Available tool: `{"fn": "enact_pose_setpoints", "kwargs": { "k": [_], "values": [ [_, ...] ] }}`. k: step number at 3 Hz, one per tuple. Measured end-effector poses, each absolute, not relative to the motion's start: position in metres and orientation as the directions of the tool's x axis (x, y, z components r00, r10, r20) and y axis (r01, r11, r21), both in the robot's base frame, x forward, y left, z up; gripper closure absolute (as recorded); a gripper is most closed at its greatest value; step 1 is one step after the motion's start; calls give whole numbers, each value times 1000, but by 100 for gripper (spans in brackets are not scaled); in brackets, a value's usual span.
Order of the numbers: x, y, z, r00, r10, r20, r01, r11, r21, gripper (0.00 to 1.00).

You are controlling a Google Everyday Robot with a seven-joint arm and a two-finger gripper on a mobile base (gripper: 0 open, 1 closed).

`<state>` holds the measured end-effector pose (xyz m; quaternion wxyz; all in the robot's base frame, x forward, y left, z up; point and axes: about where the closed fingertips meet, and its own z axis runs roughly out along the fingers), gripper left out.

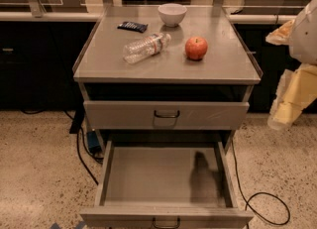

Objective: Close middle drawer

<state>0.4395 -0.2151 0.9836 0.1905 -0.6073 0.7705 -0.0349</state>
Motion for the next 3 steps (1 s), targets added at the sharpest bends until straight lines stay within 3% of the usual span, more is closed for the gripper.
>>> {"fn": "enact_pose_setpoints", "kwargs": {
  "k": [3],
  "values": [
    [483,-193,750,-287,-884,-368,-926,354,-129,0]
  ]
}}
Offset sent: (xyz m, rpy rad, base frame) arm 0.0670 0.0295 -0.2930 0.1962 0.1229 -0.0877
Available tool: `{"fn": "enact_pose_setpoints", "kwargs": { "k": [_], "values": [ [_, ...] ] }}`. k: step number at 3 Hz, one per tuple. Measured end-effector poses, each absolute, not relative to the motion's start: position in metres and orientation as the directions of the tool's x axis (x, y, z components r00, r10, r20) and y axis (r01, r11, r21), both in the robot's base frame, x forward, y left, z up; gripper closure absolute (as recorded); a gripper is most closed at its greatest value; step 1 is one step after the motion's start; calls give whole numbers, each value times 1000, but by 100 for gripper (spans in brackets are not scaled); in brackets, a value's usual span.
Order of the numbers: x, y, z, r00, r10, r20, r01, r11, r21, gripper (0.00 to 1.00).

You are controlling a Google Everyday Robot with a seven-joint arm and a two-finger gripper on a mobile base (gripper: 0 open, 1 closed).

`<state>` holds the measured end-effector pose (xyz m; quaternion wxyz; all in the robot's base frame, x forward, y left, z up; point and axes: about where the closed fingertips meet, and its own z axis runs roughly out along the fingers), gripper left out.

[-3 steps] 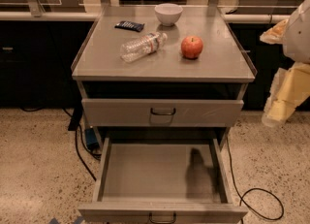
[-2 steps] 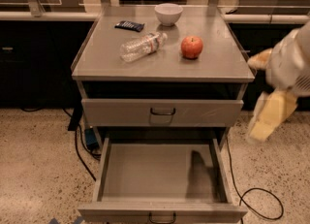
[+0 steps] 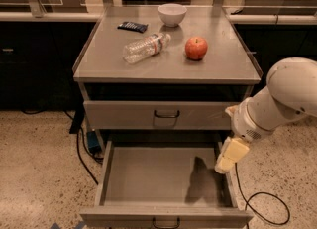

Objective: Close middle drawer

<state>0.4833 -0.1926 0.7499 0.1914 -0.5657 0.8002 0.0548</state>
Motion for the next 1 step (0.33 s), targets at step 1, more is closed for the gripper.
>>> {"fn": "enact_pose_setpoints", "kwargs": {
  "k": [1],
  "values": [
    [483,-193,750,-287,-884,-368,-926,354,-129,0]
  ]
}}
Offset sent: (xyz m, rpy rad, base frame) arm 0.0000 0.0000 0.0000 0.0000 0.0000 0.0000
